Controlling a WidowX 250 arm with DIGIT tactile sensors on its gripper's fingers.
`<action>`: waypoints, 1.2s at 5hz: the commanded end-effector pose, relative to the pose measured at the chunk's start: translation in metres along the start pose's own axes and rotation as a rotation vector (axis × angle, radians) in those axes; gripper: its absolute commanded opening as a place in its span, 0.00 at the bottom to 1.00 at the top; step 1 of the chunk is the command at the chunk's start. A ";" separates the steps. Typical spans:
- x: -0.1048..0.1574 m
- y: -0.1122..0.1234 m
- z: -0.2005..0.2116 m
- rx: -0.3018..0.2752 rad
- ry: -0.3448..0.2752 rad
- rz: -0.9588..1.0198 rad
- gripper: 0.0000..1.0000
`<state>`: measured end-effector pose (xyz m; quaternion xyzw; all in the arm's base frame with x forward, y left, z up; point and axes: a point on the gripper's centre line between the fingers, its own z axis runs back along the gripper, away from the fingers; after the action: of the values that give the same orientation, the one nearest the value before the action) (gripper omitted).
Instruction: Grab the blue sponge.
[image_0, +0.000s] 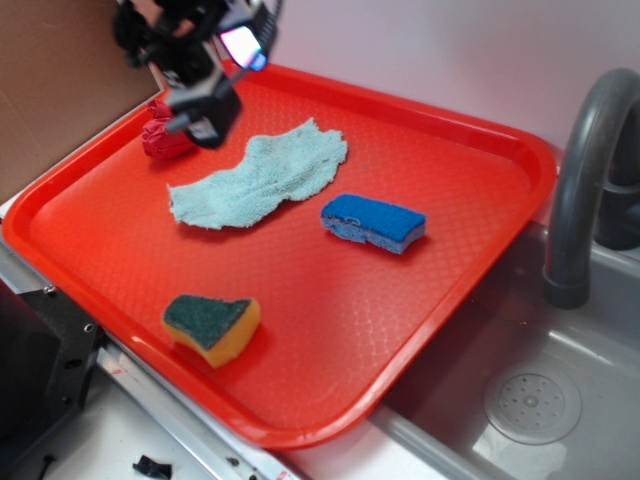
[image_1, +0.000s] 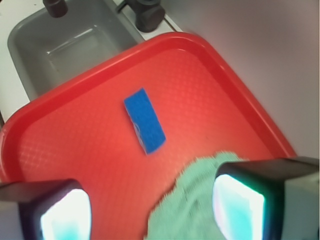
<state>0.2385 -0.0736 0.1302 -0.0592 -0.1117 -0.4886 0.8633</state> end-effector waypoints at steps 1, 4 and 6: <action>0.025 -0.002 -0.027 0.006 -0.012 -0.066 1.00; 0.033 -0.003 -0.093 -0.083 0.114 -0.140 1.00; 0.041 -0.014 -0.101 -0.055 0.160 -0.174 1.00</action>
<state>0.2614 -0.1236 0.0290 -0.0372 -0.0073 -0.5661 0.8235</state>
